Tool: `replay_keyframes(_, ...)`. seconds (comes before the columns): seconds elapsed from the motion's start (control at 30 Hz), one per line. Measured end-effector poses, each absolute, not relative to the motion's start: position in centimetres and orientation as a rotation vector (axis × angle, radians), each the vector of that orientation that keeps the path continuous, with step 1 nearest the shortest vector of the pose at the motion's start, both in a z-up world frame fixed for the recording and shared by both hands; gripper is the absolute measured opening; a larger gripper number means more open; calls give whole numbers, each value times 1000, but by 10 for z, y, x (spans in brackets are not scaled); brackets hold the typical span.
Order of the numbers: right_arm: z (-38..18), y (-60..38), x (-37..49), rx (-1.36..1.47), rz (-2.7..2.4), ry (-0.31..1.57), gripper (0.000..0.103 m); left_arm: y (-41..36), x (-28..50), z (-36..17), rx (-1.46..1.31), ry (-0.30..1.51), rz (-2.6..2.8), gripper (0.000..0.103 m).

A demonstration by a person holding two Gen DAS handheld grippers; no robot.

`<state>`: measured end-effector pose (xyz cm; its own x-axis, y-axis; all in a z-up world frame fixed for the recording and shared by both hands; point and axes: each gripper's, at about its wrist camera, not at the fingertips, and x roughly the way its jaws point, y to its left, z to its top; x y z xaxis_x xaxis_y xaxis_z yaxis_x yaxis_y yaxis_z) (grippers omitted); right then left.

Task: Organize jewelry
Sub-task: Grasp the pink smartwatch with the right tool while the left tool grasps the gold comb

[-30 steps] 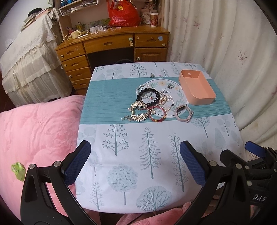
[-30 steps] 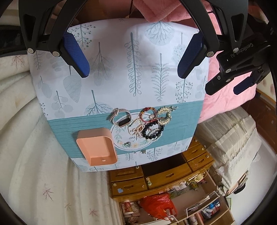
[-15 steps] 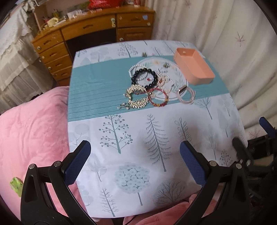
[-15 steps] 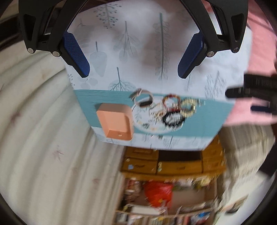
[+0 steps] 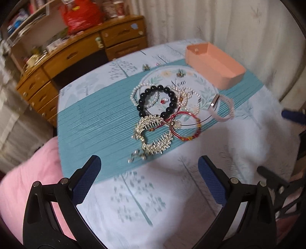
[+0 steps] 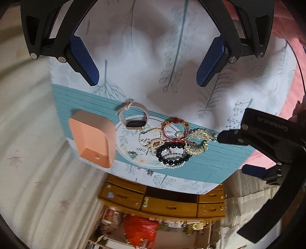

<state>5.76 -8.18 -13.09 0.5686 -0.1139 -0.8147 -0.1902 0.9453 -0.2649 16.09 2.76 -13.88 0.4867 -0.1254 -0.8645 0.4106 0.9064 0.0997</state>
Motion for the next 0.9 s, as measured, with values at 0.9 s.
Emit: replay_keyframes(0.9,-237,-133,191,-75,96,1010,99,10,245,-216,261,1084,-479,67)
